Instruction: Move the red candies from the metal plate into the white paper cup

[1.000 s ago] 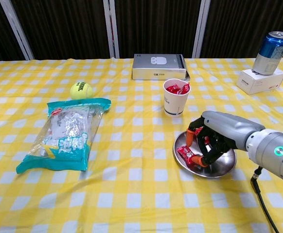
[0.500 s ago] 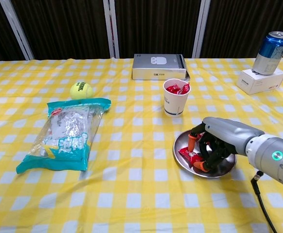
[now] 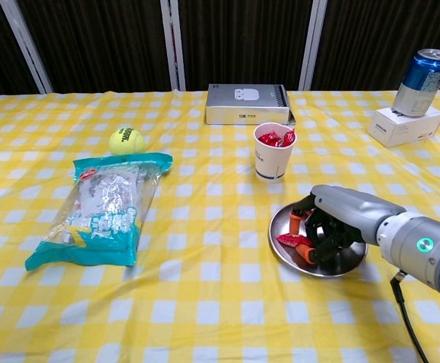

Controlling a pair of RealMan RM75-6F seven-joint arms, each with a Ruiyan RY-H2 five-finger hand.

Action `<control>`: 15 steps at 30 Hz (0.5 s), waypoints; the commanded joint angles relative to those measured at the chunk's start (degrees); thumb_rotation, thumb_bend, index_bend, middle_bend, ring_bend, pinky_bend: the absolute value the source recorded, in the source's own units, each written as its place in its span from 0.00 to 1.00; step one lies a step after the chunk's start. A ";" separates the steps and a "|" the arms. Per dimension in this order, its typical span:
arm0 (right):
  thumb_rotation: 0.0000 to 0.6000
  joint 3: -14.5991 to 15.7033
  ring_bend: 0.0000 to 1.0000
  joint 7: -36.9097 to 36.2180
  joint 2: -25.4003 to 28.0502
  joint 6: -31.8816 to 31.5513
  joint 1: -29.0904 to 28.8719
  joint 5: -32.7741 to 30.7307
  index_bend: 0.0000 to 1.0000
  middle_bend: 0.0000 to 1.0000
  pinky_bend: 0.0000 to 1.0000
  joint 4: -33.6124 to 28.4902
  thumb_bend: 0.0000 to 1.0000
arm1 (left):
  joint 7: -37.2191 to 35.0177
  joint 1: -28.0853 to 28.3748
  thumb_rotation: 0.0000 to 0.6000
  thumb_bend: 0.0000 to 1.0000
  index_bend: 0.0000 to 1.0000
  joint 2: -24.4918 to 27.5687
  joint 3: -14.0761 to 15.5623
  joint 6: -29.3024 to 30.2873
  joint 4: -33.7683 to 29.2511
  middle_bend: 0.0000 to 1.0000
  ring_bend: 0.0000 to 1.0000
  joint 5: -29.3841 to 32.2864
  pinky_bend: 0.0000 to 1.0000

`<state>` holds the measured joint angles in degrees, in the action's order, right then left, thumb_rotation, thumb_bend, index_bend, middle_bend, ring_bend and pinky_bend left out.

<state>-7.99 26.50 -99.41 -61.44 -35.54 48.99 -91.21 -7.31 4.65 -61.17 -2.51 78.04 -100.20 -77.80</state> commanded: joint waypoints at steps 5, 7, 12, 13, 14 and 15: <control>1.00 -0.97 0.75 0.01 1.37 -0.85 0.02 0.68 0.52 0.69 0.91 -1.83 0.51 | -0.19 -0.02 1.00 0.01 0.00 0.01 -0.03 0.03 0.04 0.00 0.00 -0.02 0.00; 1.00 -1.38 0.75 0.04 2.01 -1.11 0.00 0.78 0.52 0.69 0.91 -2.65 0.51 | -0.06 0.02 1.00 0.01 0.00 0.01 -0.06 0.01 -0.12 0.00 0.00 0.03 0.00; 1.00 -3.22 0.75 0.57 4.78 -2.46 -0.20 1.14 0.52 0.69 0.91 -5.40 0.51 | -0.27 -0.02 1.00 0.01 0.00 0.05 -0.07 -0.07 -0.09 0.00 0.00 0.20 0.00; 1.00 -3.63 0.75 0.68 5.30 -2.58 -0.29 1.01 0.52 0.69 0.91 -5.82 0.51 | -0.29 -0.01 1.00 0.01 0.00 0.07 -0.08 -0.09 -0.17 0.00 0.00 0.21 0.00; 1.00 -4.36 0.75 0.75 5.95 -2.91 -0.41 0.91 0.52 0.69 0.91 -6.23 0.51 | -0.27 0.01 1.00 0.01 0.00 0.08 -0.10 -0.11 -0.27 0.00 0.00 0.24 0.00; 1.00 -5.15 0.75 0.85 6.79 -3.04 -0.60 0.57 0.52 0.69 0.91 -6.84 0.51 | -0.20 0.05 1.00 0.01 0.00 0.11 -0.12 -0.16 -0.44 0.00 0.00 0.28 0.00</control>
<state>-11.97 27.09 -93.72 -63.98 -35.85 49.90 -97.08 -7.54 4.67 -61.08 -2.62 77.91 -100.58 -77.55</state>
